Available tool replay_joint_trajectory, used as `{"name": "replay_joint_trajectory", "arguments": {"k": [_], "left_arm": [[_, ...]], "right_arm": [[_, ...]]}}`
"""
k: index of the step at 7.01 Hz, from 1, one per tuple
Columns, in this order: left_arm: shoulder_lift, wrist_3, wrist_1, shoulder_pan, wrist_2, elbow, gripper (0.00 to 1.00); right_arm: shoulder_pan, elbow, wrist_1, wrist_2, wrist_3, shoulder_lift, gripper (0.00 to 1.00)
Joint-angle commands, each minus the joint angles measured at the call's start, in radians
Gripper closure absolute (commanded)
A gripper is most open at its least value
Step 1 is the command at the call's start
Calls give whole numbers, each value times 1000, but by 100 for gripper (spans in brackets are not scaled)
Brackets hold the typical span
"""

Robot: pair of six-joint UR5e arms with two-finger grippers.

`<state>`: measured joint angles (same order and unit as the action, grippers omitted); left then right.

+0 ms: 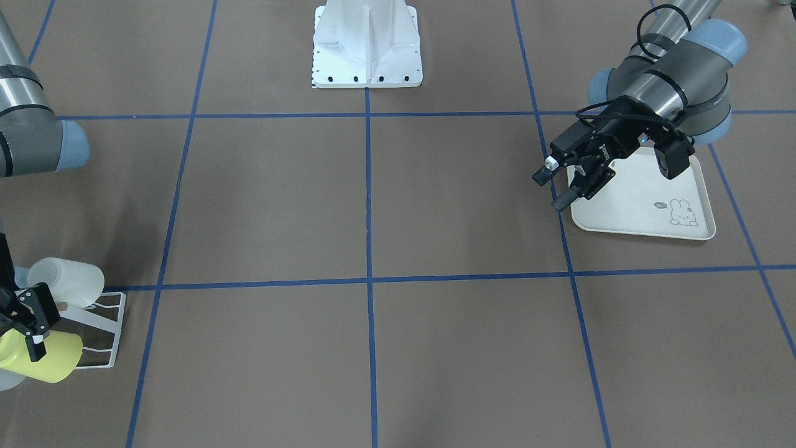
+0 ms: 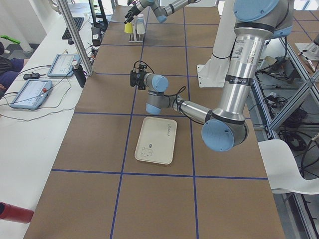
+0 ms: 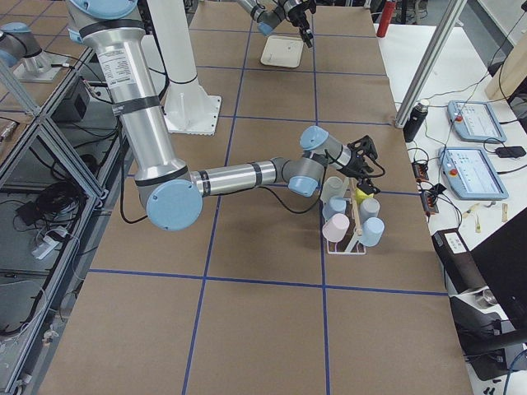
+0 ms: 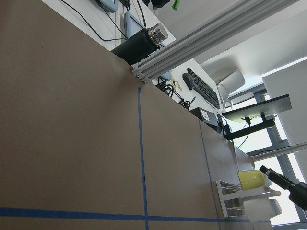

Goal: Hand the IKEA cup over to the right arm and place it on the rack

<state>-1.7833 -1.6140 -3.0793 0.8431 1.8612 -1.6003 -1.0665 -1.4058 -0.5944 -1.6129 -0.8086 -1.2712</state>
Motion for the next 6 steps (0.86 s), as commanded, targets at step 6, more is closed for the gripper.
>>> {"name": "replay_joint_trajectory", "arguments": {"k": [6], "left_arm": [[238, 1030, 425, 480, 395, -76, 1]], "right_arm": [[-430, -202, -555, -646, 666, -207, 0]]}}
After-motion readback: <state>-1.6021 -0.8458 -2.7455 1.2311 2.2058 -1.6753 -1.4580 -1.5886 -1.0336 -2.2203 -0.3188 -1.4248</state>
